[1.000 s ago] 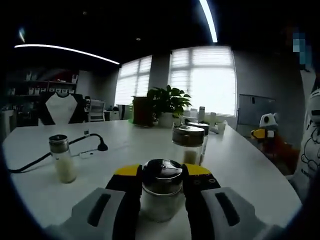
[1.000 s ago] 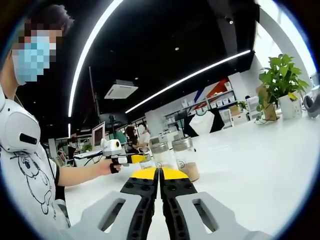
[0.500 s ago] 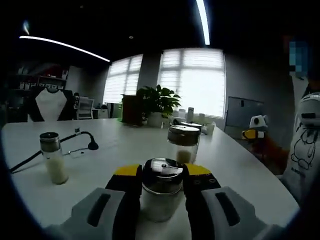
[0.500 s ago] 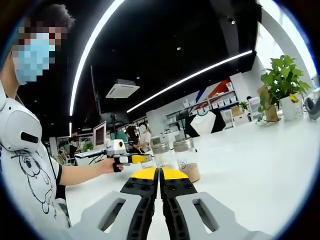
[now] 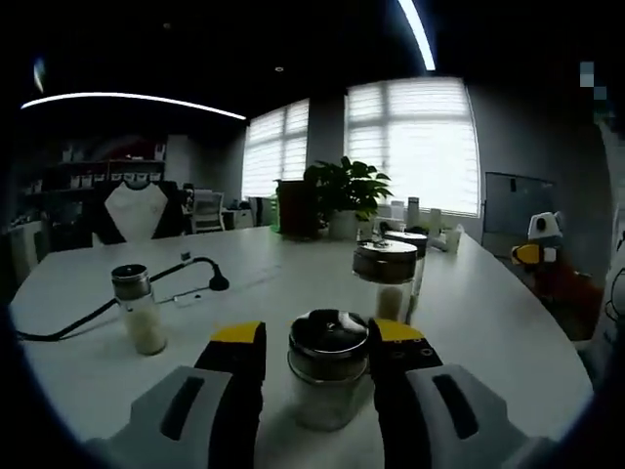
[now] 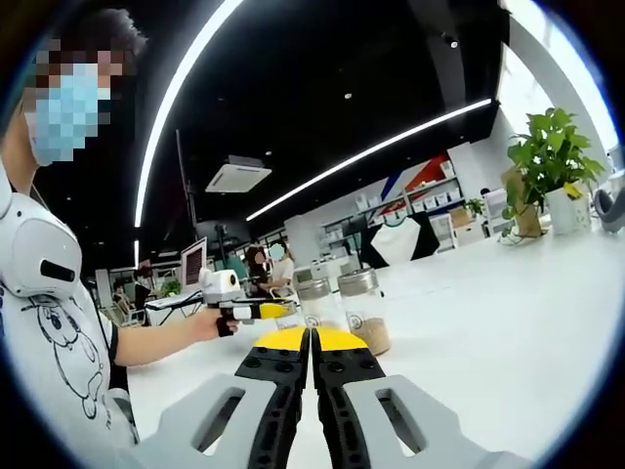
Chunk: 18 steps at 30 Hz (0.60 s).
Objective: Rotate the seasoning bottle until the label or dispensing opening points toward the visible target arrow and the bottle remains upright within the marked orientation range
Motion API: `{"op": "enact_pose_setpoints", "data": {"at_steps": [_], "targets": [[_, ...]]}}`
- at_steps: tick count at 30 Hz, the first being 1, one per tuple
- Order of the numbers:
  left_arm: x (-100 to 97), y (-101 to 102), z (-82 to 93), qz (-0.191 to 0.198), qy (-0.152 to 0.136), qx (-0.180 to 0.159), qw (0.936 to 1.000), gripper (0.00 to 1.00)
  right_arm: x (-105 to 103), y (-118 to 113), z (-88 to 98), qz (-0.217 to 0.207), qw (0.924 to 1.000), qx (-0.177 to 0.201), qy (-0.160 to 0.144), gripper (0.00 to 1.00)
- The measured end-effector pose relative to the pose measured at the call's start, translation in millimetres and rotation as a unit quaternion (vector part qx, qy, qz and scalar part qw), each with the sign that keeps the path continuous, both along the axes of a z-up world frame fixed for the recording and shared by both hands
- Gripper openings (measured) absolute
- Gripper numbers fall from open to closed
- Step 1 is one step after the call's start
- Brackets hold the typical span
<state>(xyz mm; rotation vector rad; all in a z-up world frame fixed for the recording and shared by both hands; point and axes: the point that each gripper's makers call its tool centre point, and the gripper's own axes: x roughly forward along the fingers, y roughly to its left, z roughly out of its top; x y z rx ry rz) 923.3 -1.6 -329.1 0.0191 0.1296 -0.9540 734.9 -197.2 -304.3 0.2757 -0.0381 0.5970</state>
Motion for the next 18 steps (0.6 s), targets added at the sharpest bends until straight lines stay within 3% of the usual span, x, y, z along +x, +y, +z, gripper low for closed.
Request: {"op": "enact_pose_setpoints", "data": {"at_steps": [2, 5, 9, 14, 18], "targets": [[-11.1, -4, 6.8, -0.008, -0.015, -0.002, 0.9999, 0.43, 0, 1, 1.0, 0.002, 1.0000, 0.002, -0.002, 0.00], [-21.2, -10, 11.7, -0.021, -0.013, -0.011, 0.9996, 0.44, 0, 2, 0.8, 0.003, 1.0000, 0.002, -0.001, 0.00], [-16.6, -6, 9.6, 0.001, -0.025, 0.002, 0.9997, 0.43, 0, 2, 0.7, 0.003, 1.0000, 0.006, -0.002, 0.00], [-2.3, 3, 2.5, 0.029, -0.010, -0.004, 0.9995, 0.43, -1, 1, 0.9, 0.003, 1.0000, 0.004, -0.003, 0.00], [-1.1, 3, 1.0, 0.026, -0.005, -0.008, 0.9996, 0.34, -2, -4, 1.6, -0.002, 1.0000, 0.007, -0.003, 0.00]]}}
